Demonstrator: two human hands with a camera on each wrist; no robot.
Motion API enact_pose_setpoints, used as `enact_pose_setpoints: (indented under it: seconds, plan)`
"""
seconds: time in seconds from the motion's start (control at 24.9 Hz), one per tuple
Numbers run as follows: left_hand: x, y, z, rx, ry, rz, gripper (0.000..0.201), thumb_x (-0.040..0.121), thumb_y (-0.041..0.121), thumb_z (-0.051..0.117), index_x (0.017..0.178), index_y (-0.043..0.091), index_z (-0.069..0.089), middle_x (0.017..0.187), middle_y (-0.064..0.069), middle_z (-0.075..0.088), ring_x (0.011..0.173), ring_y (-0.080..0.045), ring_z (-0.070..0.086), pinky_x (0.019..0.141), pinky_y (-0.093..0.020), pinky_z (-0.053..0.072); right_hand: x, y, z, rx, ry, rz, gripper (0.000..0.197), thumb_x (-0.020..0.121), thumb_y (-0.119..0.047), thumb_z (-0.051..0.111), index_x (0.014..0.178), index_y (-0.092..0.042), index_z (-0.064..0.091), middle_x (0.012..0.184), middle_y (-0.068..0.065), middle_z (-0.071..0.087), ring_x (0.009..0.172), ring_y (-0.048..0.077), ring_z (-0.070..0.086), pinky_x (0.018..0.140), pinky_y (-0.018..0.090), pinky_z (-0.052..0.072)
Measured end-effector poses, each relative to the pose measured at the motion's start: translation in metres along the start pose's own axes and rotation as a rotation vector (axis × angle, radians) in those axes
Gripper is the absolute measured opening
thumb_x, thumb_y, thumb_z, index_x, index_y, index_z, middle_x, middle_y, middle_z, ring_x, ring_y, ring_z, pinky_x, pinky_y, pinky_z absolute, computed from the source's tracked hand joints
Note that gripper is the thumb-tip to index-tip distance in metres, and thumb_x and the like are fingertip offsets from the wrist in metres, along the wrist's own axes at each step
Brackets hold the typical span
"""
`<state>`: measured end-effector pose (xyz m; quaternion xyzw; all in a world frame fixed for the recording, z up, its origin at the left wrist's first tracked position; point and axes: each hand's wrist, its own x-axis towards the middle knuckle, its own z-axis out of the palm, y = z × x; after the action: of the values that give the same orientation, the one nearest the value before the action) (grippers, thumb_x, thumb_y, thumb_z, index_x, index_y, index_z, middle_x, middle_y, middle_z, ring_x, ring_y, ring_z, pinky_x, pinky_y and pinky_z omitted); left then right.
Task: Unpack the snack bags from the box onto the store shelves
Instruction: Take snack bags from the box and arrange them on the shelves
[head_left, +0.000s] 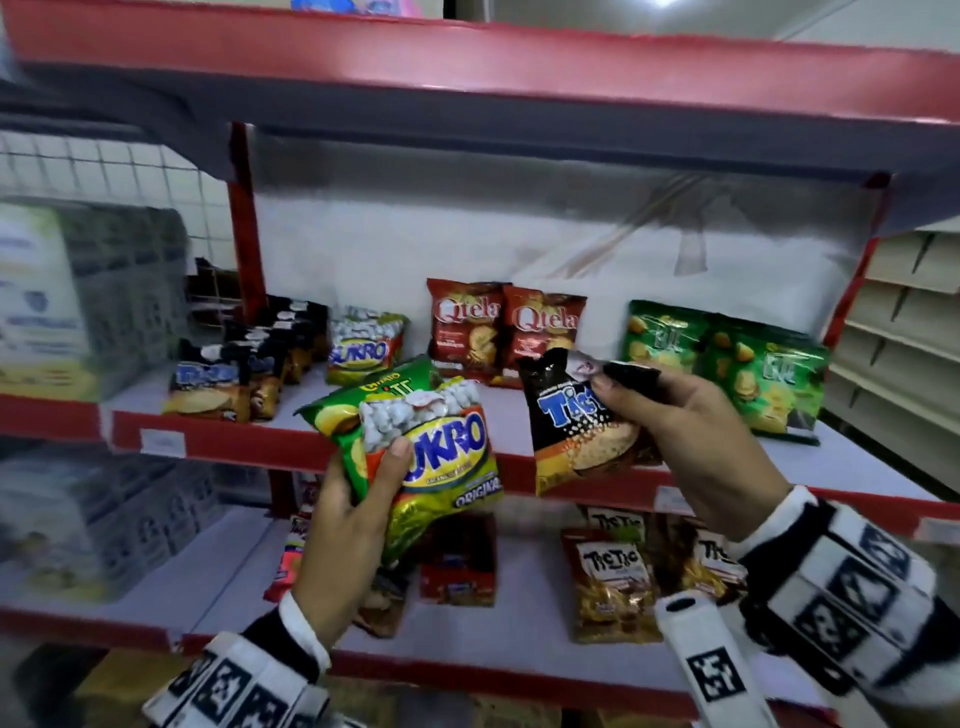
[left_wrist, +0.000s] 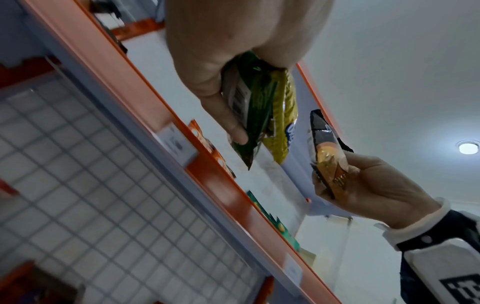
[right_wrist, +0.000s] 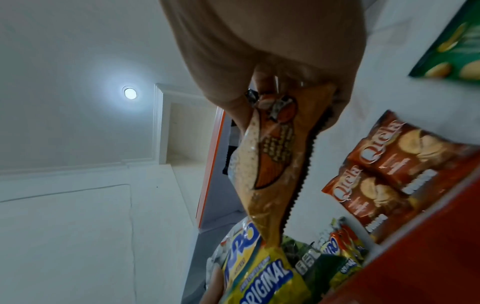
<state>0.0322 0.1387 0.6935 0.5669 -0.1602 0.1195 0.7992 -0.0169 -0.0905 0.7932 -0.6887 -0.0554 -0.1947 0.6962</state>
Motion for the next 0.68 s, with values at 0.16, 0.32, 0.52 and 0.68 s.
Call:
enact_pose_setpoints:
  seconds: [0.16,0.32,0.52,0.68]
  plan:
    - [0.060,0.018,-0.083,0.031,0.098,0.093,0.047,0.074,0.044,0.063,0.117,0.026,0.062,0.110,0.003,0.072,0.099,-0.017,0.069,0.075,-0.029,0.058,0.059,-0.003,0.087,-0.028,0.025,-0.081,0.004,0.081,-0.012,0.070,0.083,-0.015,0.071,0.066,-0.004,0.072,0.055,0.010,0.066,0.046,0.022,0.052]
    - [0.107,0.041,-0.163,0.093,0.237,0.208,0.049,0.075,0.046,0.064,0.118,0.022,0.062,0.110,0.004,0.072,0.099,-0.013,0.068,0.081,-0.027,0.058,0.105,0.018,0.174,-0.131,-0.020,-0.120,0.011,0.077,-0.010,0.075,0.076,-0.018,0.067,0.072,-0.001,0.065,0.065,0.012,0.059,0.060,0.027,0.050]
    - [0.138,0.062,-0.241,0.149,0.317,0.253,0.049,0.074,0.050,0.063,0.115,0.022,0.063,0.107,0.002,0.072,0.093,-0.013,0.068,0.078,-0.027,0.056,0.131,0.074,0.266,-0.409,-0.133,-0.060,0.017,0.078,-0.009,0.076,0.091,-0.013,0.064,0.089,0.005,0.064,0.082,0.018,0.059,0.075,0.033,0.052]
    - [0.142,0.057,-0.265,0.181,0.266,0.239,0.038,0.076,0.046,0.062,0.107,0.026,0.064,0.096,0.010,0.075,0.083,-0.003,0.070,0.066,-0.016,0.055,0.140,0.102,0.305,-0.537,-0.220,0.060,0.026,0.080,-0.017,0.076,0.103,-0.009,0.066,0.096,0.007,0.066,0.084,0.022,0.062,0.084,0.044,0.055]
